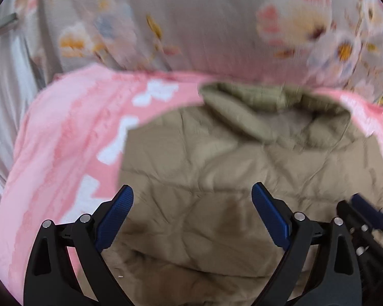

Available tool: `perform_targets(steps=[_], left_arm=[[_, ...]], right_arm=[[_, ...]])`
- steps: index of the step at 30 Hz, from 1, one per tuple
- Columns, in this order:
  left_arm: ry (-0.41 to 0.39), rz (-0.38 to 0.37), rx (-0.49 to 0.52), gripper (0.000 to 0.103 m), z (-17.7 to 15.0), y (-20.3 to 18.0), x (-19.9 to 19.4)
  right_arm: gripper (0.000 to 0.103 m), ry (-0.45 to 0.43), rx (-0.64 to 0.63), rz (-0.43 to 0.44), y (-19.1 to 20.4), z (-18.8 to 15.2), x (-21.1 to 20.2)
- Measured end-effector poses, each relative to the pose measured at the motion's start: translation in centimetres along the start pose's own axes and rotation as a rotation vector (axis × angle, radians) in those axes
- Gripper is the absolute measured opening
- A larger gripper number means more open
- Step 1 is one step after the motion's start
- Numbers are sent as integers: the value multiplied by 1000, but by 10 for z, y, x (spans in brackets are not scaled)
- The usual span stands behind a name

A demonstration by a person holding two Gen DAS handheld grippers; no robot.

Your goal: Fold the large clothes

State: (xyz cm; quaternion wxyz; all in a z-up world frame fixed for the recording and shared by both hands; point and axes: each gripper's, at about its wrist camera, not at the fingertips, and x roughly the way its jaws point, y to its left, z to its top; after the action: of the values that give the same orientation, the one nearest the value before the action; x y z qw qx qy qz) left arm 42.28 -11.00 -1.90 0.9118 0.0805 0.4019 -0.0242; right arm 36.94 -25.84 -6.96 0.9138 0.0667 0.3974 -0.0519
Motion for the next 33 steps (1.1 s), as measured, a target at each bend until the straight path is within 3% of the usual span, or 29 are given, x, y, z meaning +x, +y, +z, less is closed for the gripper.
perform_targets(steps=[2, 8, 18, 33], left_arm=[[31, 2, 3, 92, -13, 0, 15], [-4, 11, 6, 93, -40, 2, 19], [-13, 91, 57, 93, -44, -9, 22], [-16, 110, 70, 94, -46, -10, 22]], right_arm=[[12, 3, 4, 7, 0, -14, 8], [11, -17, 13, 33, -3, -33, 13], [12, -16, 3, 14, -1, -34, 17], [12, -14, 4, 15, -1, -34, 18]])
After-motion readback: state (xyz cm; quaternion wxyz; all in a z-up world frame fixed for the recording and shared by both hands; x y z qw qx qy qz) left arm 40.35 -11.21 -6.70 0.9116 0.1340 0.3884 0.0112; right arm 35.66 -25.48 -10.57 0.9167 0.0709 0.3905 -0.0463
